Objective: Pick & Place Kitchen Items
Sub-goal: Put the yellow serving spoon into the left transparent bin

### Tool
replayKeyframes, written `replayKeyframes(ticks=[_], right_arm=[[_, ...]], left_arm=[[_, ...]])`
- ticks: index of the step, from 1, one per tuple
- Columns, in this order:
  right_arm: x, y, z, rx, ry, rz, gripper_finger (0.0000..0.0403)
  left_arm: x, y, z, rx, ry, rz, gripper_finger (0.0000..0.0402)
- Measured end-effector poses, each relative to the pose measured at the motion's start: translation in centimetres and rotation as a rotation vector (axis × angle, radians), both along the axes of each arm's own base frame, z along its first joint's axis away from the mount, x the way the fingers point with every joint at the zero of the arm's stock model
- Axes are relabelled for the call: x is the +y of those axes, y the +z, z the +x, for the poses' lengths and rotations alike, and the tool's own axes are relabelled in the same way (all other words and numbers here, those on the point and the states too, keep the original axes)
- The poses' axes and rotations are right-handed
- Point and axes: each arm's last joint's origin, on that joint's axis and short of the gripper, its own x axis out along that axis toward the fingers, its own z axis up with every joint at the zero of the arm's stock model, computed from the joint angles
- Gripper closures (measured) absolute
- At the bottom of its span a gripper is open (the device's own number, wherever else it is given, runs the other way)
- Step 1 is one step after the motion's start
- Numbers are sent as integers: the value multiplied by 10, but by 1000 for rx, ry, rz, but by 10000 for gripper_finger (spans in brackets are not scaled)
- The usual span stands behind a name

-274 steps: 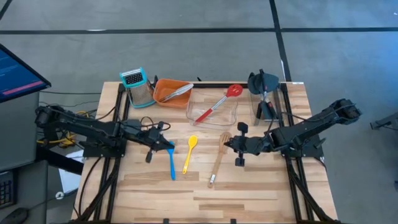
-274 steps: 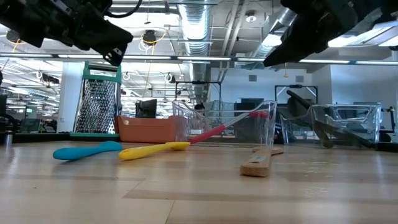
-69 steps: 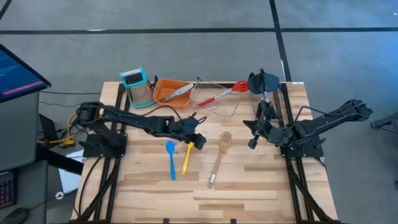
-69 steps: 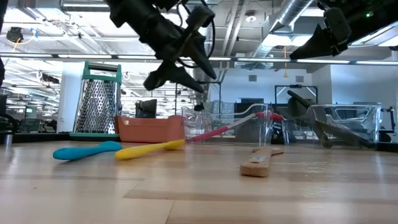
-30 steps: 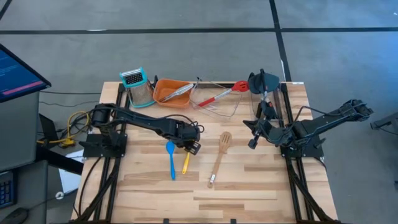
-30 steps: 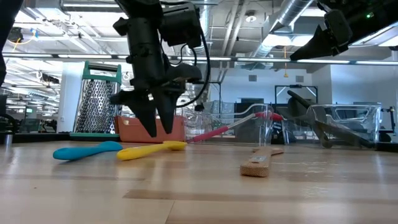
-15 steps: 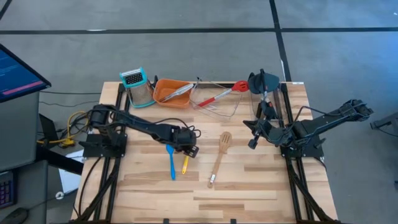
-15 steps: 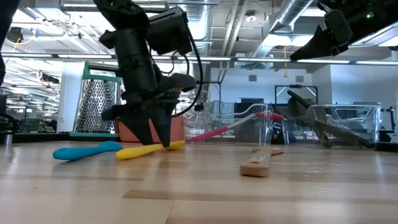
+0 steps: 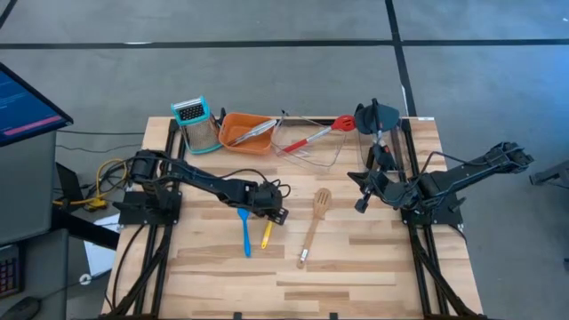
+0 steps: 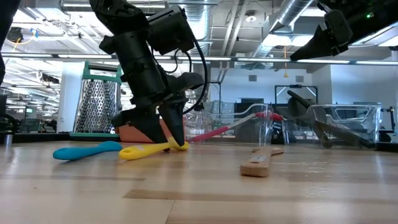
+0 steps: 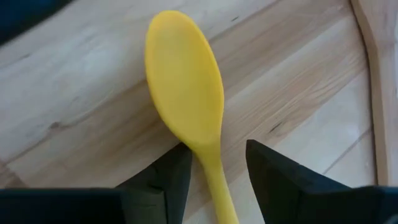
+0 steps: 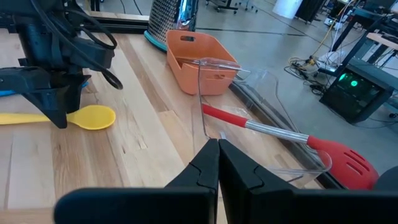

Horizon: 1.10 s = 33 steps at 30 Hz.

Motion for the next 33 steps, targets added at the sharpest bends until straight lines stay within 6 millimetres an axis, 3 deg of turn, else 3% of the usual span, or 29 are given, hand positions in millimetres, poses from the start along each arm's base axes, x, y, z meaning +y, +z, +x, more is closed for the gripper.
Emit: replayKeyframes(ticks=[7,14,18,33], right_arm=[[0,-1,0,6,0,-2,402],[0,-1,0,9,0,-3,402],[0,-1,0,9,0,-4,402],[0,0,0,6,-1,-2,402]], left_arm=[[0,-7,2,5,-24,17,309],[-2,3,2,-26,-131,61,388],[-5,15,-2,-33,-234,148,396],[2,132,-21,-353,-354,718,400]])
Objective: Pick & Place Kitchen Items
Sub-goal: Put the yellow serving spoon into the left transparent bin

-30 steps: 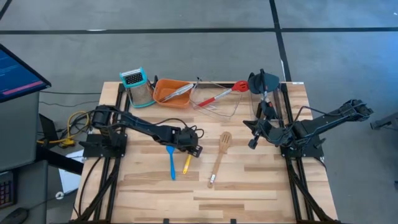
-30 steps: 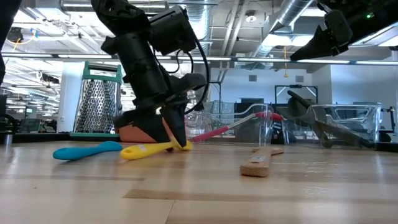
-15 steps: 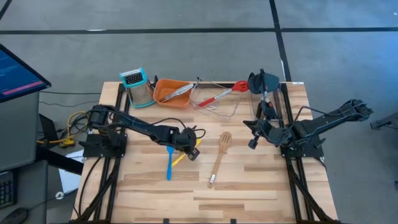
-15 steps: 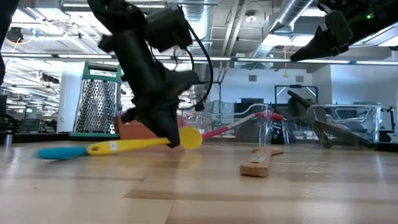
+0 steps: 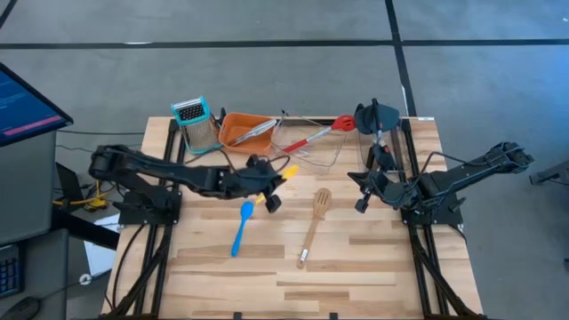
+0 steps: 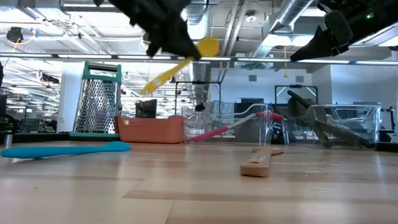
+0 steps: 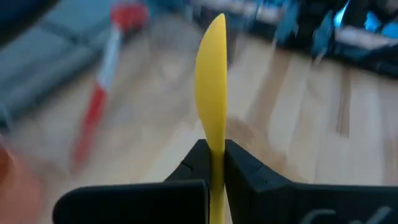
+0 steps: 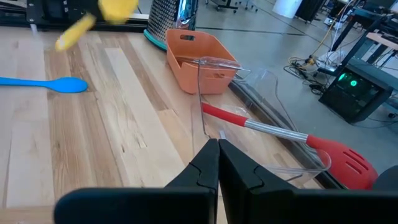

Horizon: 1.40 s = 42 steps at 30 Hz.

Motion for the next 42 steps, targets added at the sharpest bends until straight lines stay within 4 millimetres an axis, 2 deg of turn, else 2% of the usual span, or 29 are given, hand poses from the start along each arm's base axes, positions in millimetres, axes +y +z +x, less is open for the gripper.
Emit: replayKeyframes(ticks=[4,9,16,27,42], right_arm=[[0,0,0,0,0,0,402],[0,0,0,0,0,0,402],[0,0,0,-2,-2,0,402],[0,0,0,-2,-2,-1,402],[0,0,0,-1,-2,-3,402]], left_arm=[[6,21,-3,-69,-33,122,400],[16,29,0,-89,-56,250,400],[34,39,2,-143,-37,345,400],[74,49,3,-278,-173,322,400],[50,52,7,-334,-246,315,400]])
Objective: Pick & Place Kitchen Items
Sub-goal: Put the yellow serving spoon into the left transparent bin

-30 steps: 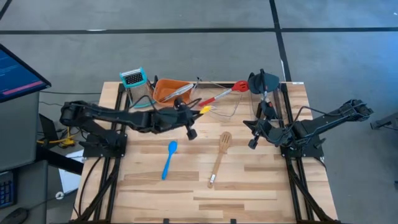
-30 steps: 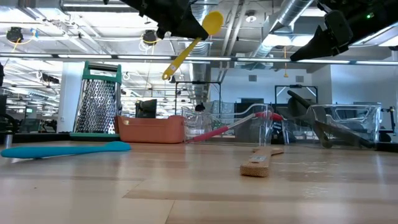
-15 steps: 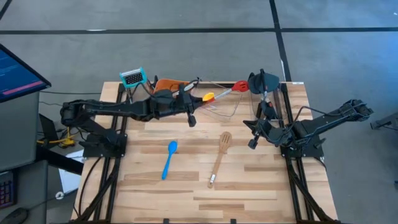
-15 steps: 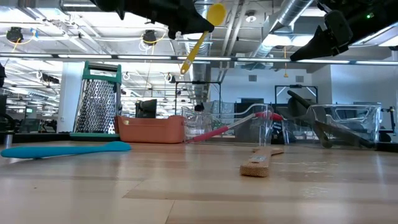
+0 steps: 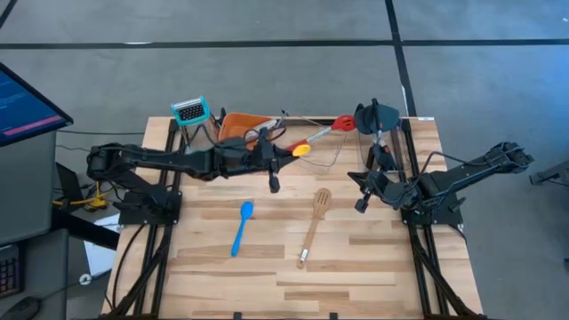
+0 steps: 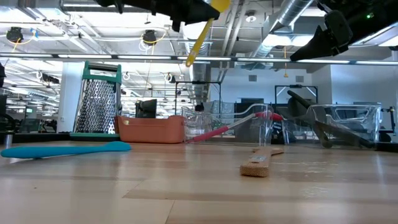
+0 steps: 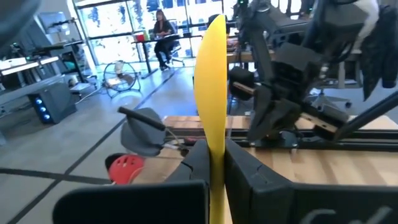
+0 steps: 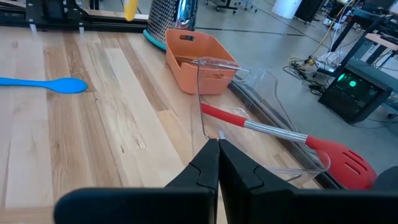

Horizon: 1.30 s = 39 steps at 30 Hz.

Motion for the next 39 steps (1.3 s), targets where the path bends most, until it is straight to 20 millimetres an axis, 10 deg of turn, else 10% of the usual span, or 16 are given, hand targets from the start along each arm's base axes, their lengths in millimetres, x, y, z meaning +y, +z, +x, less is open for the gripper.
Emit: replayKeyframes(ticks=[20,39], right_arm=[[0,1,9,-68,-24,50,402],[-14,-16,100,-305,367,-118,402]], left_arm=[[1,-1,0,26,1,63,400],[16,-9,-7,26,-208,-8,399]])
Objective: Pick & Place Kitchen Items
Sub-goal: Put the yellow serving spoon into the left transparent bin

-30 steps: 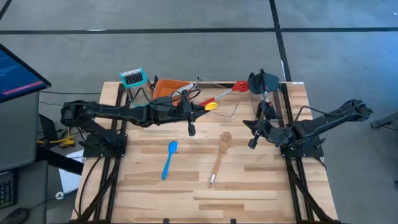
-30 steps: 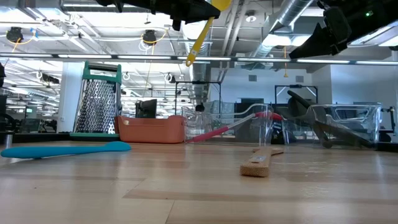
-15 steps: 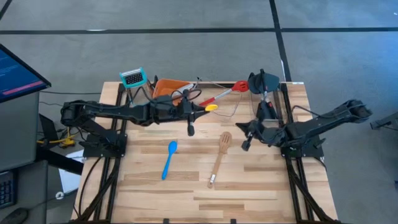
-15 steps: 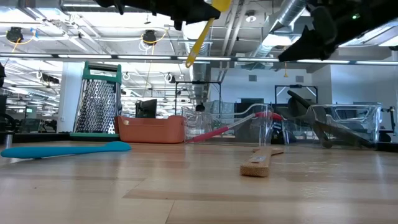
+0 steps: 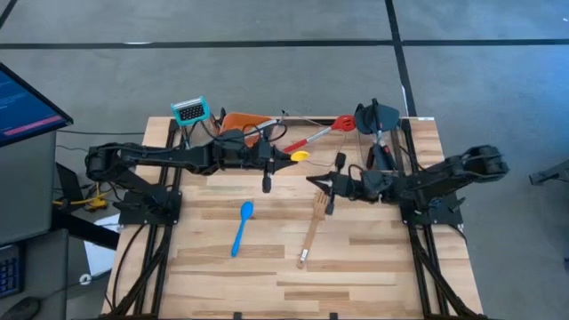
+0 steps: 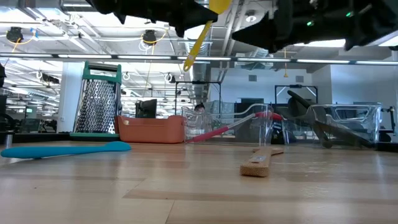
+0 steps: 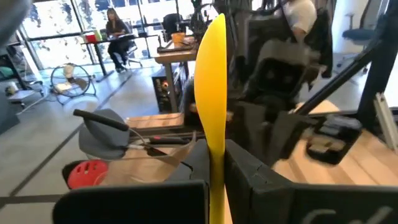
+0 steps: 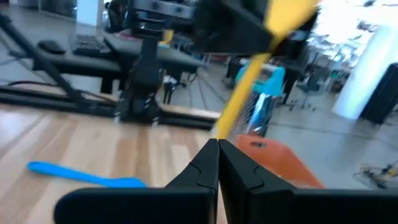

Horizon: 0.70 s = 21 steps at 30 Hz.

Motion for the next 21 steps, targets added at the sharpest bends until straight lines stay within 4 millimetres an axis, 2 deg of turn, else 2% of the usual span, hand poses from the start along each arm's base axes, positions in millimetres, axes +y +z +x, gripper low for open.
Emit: replayKeyframes(ticks=[4,8,11,15,21], right_arm=[[-14,-4,10,-55,-12,-7,402],[-24,-9,23,-67,-35,37,400],[-27,-12,36,-53,-35,35,381],[-25,-10,53,-55,7,35,318],[-26,-11,71,-55,3,27,193]], left_arm=[[-4,-7,-5,4,-21,-15,400],[-8,-5,-8,-19,-33,-11,399],[-9,-3,-8,-31,-38,-9,400],[-9,-3,-8,-30,-38,-9,399],[-9,-4,-8,-26,-37,-10,399]])
